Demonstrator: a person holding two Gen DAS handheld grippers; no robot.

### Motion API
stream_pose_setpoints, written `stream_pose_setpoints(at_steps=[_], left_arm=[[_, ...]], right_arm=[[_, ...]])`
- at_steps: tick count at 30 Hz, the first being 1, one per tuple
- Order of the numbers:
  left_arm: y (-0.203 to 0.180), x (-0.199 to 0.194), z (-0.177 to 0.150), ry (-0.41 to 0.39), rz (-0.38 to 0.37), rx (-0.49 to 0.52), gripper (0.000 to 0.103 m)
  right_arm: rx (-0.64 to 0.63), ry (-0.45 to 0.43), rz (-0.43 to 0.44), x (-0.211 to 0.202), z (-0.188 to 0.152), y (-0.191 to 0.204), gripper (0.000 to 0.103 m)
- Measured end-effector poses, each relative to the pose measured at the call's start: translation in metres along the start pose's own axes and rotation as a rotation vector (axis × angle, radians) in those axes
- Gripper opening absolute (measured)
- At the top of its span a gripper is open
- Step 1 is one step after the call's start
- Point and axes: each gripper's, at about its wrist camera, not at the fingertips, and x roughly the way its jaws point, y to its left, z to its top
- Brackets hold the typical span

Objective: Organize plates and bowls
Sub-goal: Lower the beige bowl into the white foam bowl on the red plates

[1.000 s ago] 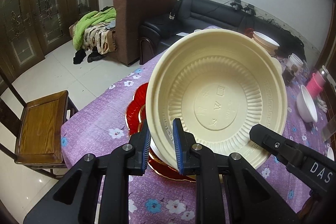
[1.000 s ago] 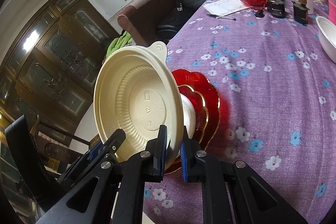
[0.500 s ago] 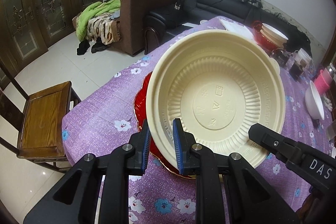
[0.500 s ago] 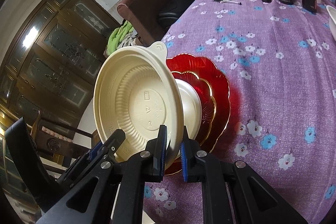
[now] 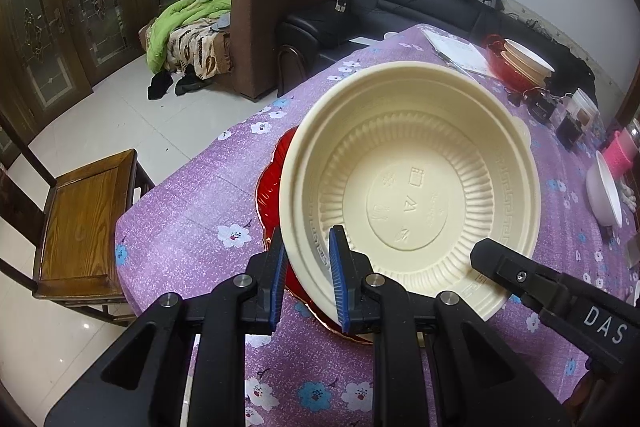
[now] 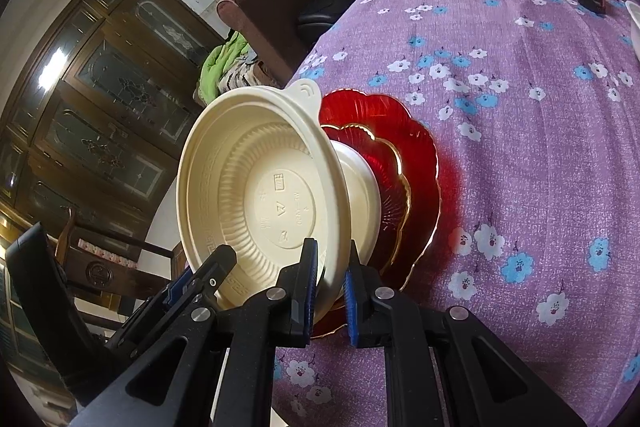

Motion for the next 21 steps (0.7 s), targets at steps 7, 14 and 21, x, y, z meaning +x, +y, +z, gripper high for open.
stream_pose_setpoints(at_steps=[7, 14, 21], left_arm=[[-0.0014, 0.0009, 0.0008, 0.0, 0.002, 0.002, 0.018], [-0.0019, 0.0013, 0.001, 0.002, 0.004, 0.0, 0.018], [-0.002, 0.0018, 0.001, 0.004, 0.001, -0.001, 0.018]], right_arm=[[0.001, -0.001, -0.002, 0.0006, 0.0015, 0.0003, 0.012], [0.001, 0.002, -0.003, 0.0026, 0.0023, 0.0004, 0.012], [0.004, 0.002, -0.005, 0.0028, 0.0029, -0.0002, 0.012]])
